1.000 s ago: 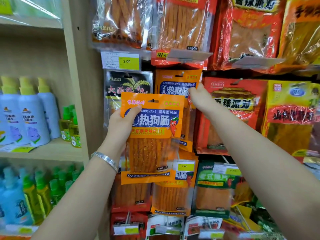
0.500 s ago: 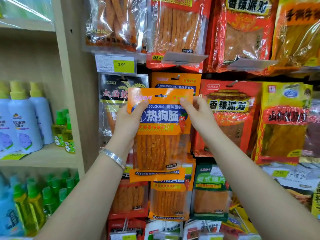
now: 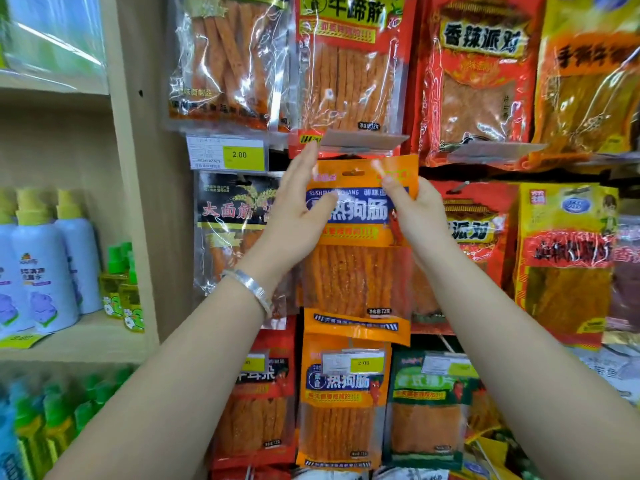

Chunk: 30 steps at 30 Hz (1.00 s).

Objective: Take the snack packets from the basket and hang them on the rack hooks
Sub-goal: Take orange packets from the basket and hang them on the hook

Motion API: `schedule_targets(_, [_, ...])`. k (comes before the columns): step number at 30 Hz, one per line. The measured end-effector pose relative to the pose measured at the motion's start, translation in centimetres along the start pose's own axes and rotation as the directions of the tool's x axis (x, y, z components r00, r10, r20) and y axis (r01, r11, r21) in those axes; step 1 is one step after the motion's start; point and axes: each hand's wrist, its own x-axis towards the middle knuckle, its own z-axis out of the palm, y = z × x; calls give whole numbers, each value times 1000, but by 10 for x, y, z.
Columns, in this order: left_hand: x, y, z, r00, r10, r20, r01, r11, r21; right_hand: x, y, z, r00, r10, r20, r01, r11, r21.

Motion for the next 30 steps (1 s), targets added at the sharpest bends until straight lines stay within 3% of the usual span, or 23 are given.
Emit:
schedule_targets(7, [4, 2, 1, 999, -32, -24, 30, 998, -60, 12, 0, 13, 991, 130, 6, -130, 991, 19])
schedule_targets(12, [3, -2, -1, 1000, -25, -4, 24, 996, -84, 12, 10, 13, 992, 125, -2, -125, 992, 31])
schedule_targets(19, [-10, -22, 8, 1000, -20, 15, 20, 999, -41, 6, 29, 10, 980, -176, -87, 143, 944, -299])
schedule_targets(21, [-28, -36, 18, 997, -44, 66, 39, 996, 76, -3, 36, 7, 939, -334, -82, 256, 838, -482])
schedule_targets(24, [-58, -62, 35, 981, -102, 162, 66, 975, 210, -19, 53, 1, 866, -493, 81, 382, 548, -744])
schedule_targets(27, [-80, -80, 54, 955, -185, 233, 100, 937, 335, -25, 71, 0, 830, -493, 261, 461, 344, -818])
schedule_targets(30, [-86, -92, 68, 934, -250, 254, 149, 921, 359, -19, 82, 3, 856, -378, 353, 450, 207, -869])
